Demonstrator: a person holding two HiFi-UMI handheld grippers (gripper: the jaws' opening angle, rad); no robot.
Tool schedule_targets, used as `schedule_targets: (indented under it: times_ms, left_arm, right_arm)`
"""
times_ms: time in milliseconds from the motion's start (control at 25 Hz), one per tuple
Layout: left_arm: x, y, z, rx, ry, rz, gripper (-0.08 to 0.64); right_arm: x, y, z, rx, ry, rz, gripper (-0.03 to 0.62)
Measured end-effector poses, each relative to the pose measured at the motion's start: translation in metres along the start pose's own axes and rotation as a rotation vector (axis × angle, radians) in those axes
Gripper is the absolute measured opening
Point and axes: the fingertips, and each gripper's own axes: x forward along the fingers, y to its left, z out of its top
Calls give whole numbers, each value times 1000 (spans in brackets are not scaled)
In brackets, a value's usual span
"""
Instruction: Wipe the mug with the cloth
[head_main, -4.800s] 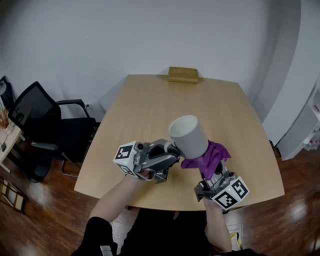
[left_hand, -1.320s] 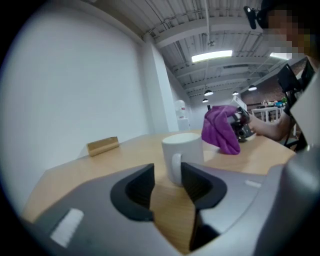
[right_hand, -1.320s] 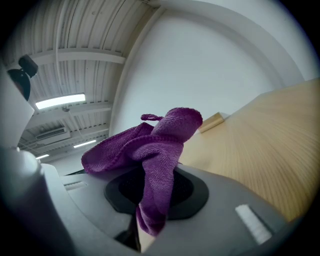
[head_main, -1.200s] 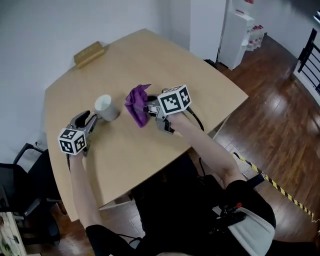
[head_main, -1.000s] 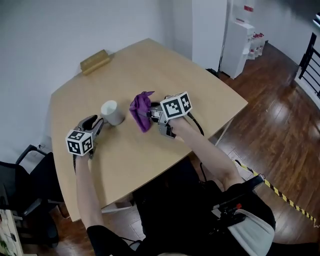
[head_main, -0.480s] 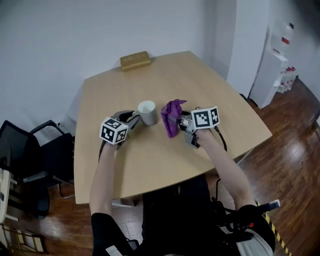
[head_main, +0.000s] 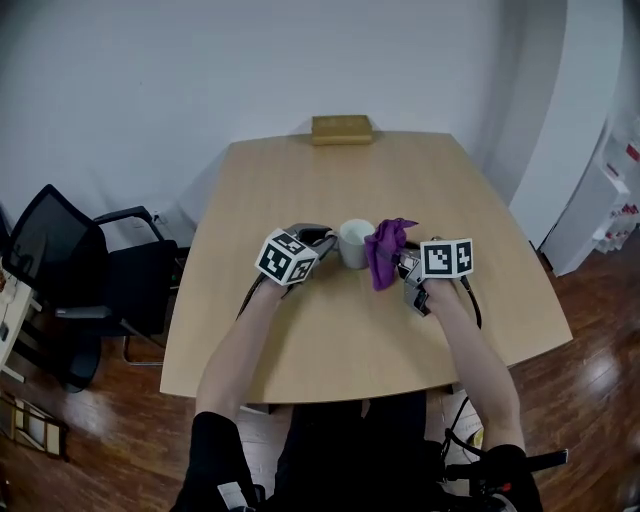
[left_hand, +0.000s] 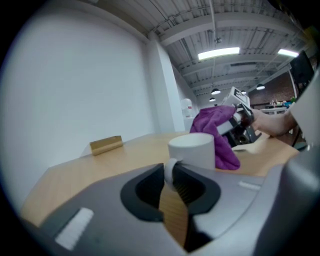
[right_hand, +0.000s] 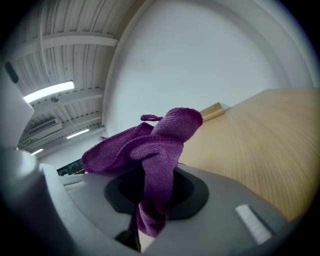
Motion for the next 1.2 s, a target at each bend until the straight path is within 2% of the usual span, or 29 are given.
schedule_targets:
  times_ms: [240,400,680,840,1200]
  left_arm:
    - [14,26,0,-131,3,114,75]
    - [26,51,-1,-192,14,198,75]
    - [51,84,-1,-272,15,260,75]
    - [59,88,5,-246,2,247,78]
    - [51,89,3,-205,26,257,97]
  right_arm:
    - [24,-28,25,-18,-7,-37,81]
    - [45,-50,43,11,-37,-36,81]
    - [57,-90,61,159,-213,4,77]
    - [49,-97,66,260,-267,21,77]
    - [30,-96,57,293,-239,37,78]
